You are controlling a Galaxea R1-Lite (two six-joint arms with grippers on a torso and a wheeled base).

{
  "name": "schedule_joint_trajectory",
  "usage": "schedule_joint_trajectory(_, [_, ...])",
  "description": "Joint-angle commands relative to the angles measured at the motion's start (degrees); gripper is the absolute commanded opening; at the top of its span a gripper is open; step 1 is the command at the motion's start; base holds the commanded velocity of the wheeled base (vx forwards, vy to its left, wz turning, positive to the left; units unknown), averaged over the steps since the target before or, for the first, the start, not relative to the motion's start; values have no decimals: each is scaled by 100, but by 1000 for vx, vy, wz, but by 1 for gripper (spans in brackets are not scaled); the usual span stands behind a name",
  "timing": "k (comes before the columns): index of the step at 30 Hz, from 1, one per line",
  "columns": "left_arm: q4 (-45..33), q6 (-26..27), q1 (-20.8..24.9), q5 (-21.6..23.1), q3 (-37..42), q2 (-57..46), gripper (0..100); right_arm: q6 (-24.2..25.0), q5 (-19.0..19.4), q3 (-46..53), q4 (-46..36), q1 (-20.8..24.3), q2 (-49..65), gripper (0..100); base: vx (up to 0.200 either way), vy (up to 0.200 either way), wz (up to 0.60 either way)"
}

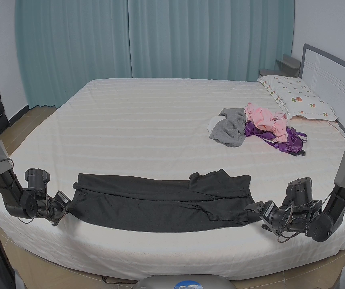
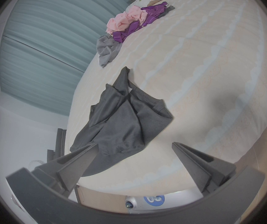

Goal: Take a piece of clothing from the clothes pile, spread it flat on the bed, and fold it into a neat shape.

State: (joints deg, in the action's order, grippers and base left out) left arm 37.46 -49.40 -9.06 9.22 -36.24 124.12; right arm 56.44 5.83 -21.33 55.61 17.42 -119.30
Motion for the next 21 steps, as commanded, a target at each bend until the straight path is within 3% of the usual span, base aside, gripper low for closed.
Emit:
schedule_joint_trajectory(1, [-2, -158, 0, -51, 73, -55, 0, 7, -161, -73, 72, 183, -463, 100, 0, 0, 0])
schedule_joint_trajectory(14, [-2, -176, -8, -69, 170, -213, 0, 244, -310, -556, 81, 385, -902, 100, 0, 0, 0])
schedule_joint_trajectory(15, [-2, -176, -8, -69, 170, -213, 0, 244, -328, -574, 90, 394, -929, 0, 0, 0, 0])
schedule_joint_trajectory(21, [-20, -167, -8, -78, 188, -257, 0, 236, -468, -503, 169, 394, -753, 0, 0, 0, 0])
